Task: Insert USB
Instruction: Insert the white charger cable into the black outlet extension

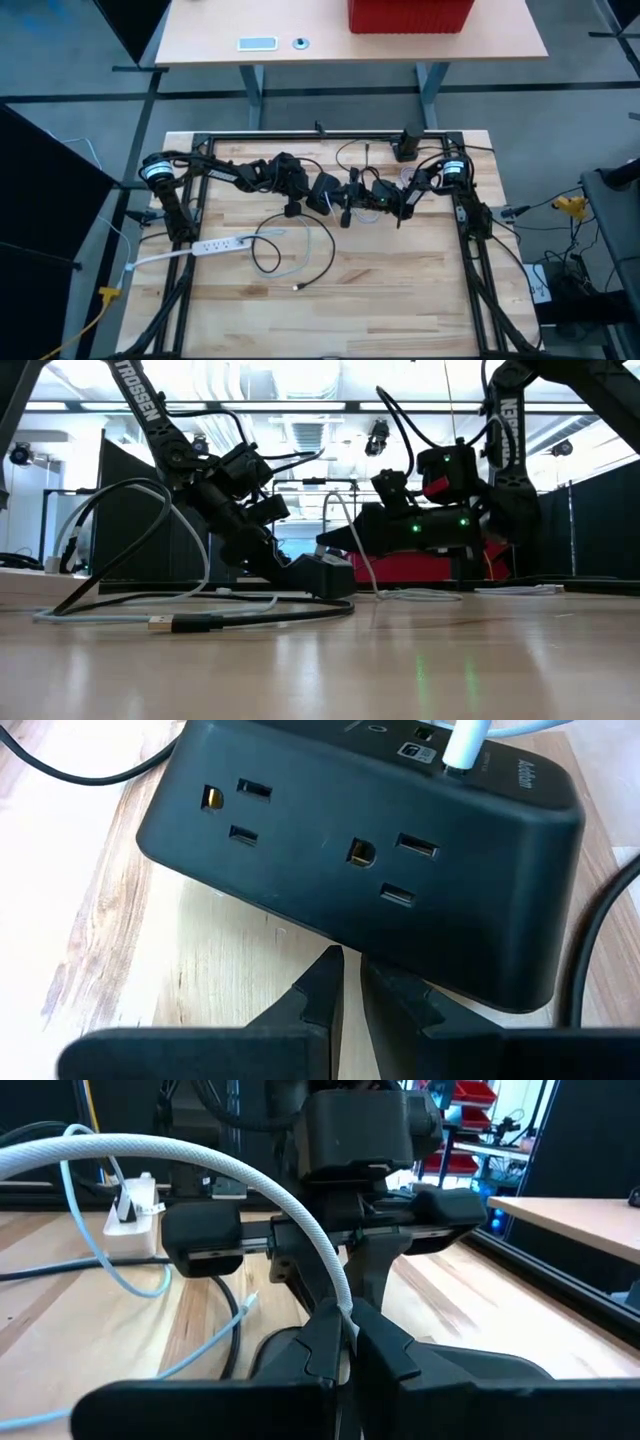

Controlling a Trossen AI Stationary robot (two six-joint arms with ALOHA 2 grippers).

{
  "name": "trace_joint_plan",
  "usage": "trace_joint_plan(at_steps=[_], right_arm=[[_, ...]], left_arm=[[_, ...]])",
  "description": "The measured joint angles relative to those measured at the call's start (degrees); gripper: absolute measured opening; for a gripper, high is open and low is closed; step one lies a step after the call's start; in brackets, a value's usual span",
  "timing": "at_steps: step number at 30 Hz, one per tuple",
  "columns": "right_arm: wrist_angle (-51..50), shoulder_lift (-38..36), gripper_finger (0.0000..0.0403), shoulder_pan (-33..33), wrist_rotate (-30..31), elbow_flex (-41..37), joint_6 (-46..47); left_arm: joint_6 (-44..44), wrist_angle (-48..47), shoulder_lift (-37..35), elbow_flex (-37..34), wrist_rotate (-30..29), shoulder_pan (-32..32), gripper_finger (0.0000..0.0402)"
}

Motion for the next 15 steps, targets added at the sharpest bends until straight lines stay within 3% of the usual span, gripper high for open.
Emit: trace_joint_plan(at_steps=[15], right_arm=[[-2.8, -0.5, 0.0011, 0.1, -0.2, -0.1, 0.6]], left_arm=[[0.0, -0.9, -0.6, 0.0, 0.0, 0.0, 0.0027]])
